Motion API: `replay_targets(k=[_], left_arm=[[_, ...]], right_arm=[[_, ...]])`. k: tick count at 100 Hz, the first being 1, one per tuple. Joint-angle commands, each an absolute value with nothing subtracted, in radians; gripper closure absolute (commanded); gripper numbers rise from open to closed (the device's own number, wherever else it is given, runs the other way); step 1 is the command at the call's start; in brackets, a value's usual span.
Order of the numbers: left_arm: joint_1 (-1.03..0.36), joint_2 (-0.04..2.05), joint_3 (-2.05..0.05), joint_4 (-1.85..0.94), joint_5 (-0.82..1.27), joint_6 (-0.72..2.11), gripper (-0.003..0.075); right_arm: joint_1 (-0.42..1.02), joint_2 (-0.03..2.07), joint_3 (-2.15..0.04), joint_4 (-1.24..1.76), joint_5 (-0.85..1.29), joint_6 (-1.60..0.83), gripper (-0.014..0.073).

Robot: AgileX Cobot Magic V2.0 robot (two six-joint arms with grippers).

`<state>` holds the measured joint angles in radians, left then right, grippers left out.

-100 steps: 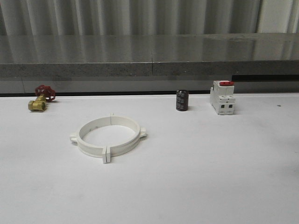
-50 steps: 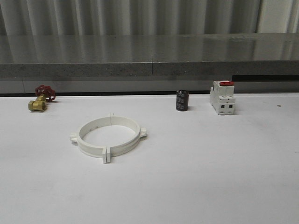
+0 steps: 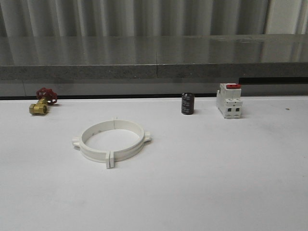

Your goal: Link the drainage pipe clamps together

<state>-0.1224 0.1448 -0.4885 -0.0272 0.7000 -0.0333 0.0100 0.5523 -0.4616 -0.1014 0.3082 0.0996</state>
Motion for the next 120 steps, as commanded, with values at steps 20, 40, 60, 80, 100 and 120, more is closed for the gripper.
replay_targets(k=[20,40,60,80,100,120], left_arm=[[-0.122,0.159,-0.512,-0.030,0.629,-0.036,0.0741],[-0.122,0.159,-0.512,-0.030,0.629,-0.036,0.0741],[-0.122,0.159,-0.512,-0.030,0.629,-0.036,0.0741],[-0.122,0.162,-0.512,-0.030,0.629,-0.036,0.0741],[-0.122,0.162,-0.512,-0.030,0.629,-0.036,0.0741],[-0.122,0.162,-0.512,-0.030,0.629,-0.036,0.0741]], right_arm=[[0.003,0.339,-0.277,-0.108,0.023,0.096,0.0660],[-0.039,0.193,-0.103,-0.099,-0.141,0.096,0.0659],[-0.062,0.073,0.008,-0.100,-0.148,0.096,0.0659],[-0.064,-0.023,0.011,-0.100,-0.030,0.096,0.0659],[-0.064,-0.027,0.011,-0.100,-0.008,0.096,0.0659],[-0.064,-0.027,0.011,-0.100,-0.008,0.096,0.0659]])
